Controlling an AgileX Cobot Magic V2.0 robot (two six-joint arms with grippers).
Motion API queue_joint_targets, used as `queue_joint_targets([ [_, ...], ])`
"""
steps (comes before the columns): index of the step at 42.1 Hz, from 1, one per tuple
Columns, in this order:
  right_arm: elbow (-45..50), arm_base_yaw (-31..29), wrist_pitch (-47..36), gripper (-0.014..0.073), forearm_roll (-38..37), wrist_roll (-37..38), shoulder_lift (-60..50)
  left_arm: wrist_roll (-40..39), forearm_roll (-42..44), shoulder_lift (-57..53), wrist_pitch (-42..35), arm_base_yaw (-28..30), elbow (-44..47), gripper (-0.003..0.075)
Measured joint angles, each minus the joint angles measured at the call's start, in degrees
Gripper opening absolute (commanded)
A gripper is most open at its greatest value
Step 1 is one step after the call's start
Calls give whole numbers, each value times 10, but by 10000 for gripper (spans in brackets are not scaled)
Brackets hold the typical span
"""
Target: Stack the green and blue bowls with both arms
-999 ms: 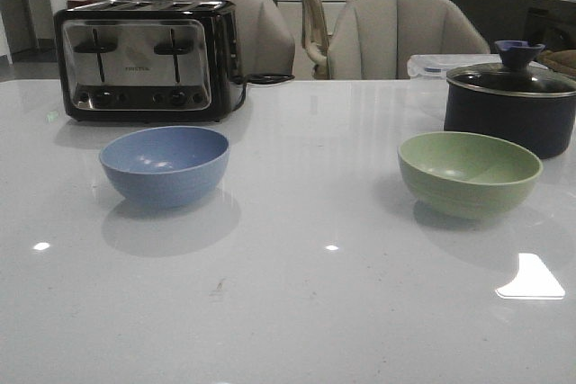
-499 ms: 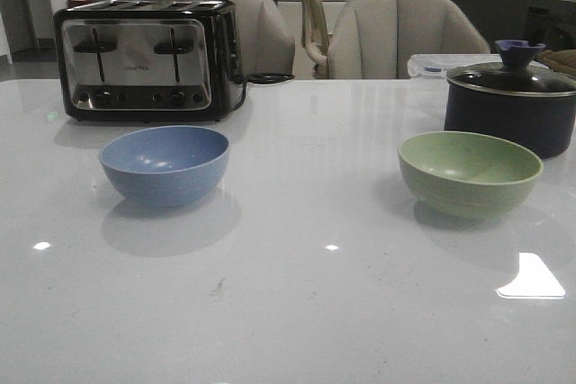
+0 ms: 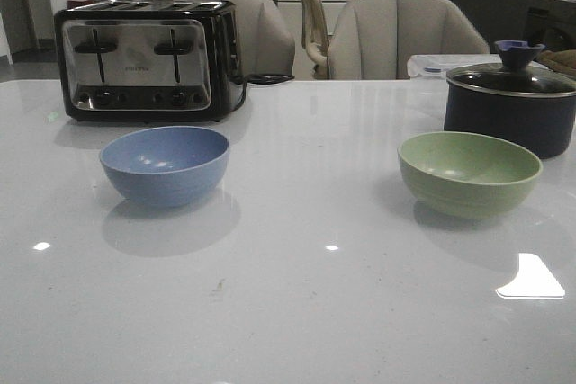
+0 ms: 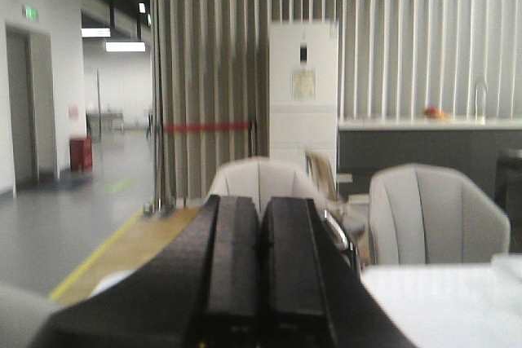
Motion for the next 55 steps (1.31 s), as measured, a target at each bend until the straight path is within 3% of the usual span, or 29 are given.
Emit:
queue_joint_targets([
  [16,-19,0,111,43,1,0,178,0,0,122,163,0,-26,102],
  [25,-19,0,122,50,1,0,259,0,0,165,188,0,-26,106],
  [28,-19,0,122,102,1,0,280,0,0,176,188,0,-26,146],
  [36,-19,0,122,468,1,0,310,0,0,202,189,0,-26,496],
  [38,-19,0,122,515,1,0,314,0,0,205,190,0,-26,535],
  [55,-34,0,122,537,20,0,363,0,-9,211,190,-6,-26,530],
])
